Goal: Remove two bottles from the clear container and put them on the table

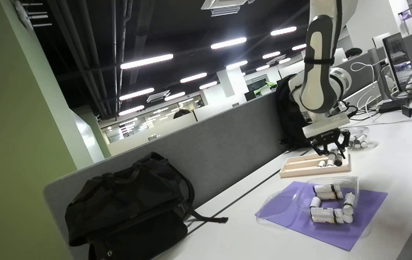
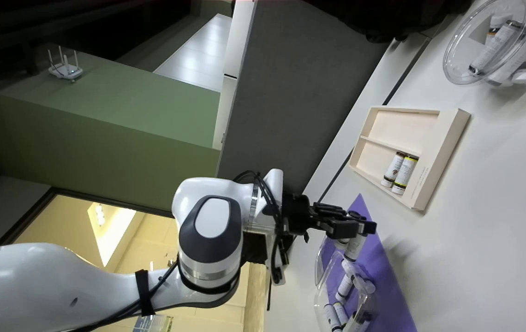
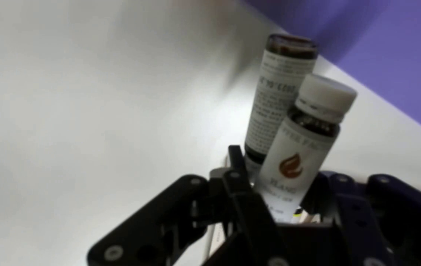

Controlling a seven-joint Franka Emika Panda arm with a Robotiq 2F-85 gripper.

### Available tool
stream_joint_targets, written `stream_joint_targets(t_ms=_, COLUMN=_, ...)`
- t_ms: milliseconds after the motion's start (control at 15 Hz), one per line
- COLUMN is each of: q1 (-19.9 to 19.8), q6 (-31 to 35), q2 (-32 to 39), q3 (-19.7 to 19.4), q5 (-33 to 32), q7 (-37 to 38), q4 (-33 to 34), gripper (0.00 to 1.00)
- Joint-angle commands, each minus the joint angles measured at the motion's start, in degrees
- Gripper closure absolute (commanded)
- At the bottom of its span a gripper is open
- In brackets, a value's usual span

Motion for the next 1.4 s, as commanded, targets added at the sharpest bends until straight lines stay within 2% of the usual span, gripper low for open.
stream_joint_targets(t_ms=0, q1=2.1, q6=6.4, q2=4.4, q3=-3.8, q5=-1.6, q7=5.5, q4=-1.2, gripper=0.88)
stream_joint_targets(t_ms=267, q1=6.6, q6=10.4, q2=10.2, q3=-8.1, q5=0.1, q7=6.3, q4=-1.1, gripper=0.88)
stream_joint_targets(t_ms=533, q1=10.6, q6=11.6, q2=13.8, q3=-10.7, q5=2.9, q7=6.0, q4=-1.1, gripper=0.86)
stream_joint_targets(t_ms=600, q1=11.4, q6=11.3, q2=13.7, q3=-11.3, q5=3.6, q7=5.9, q4=-1.1, gripper=0.39)
stream_joint_targets(t_ms=667, q1=12.0, q6=11.1, q2=13.6, q3=-11.6, q5=4.2, q7=5.8, q4=-1.1, gripper=0.38)
stream_joint_targets(t_ms=1067, q1=14.0, q6=10.4, q2=13.0, q3=-12.7, q5=6.7, q7=5.4, q4=-1.3, gripper=0.02)
stream_joint_targets(t_ms=1333, q1=14.4, q6=10.2, q2=13.1, q3=-12.8, q5=7.4, q7=5.3, q4=-1.3, gripper=0.0)
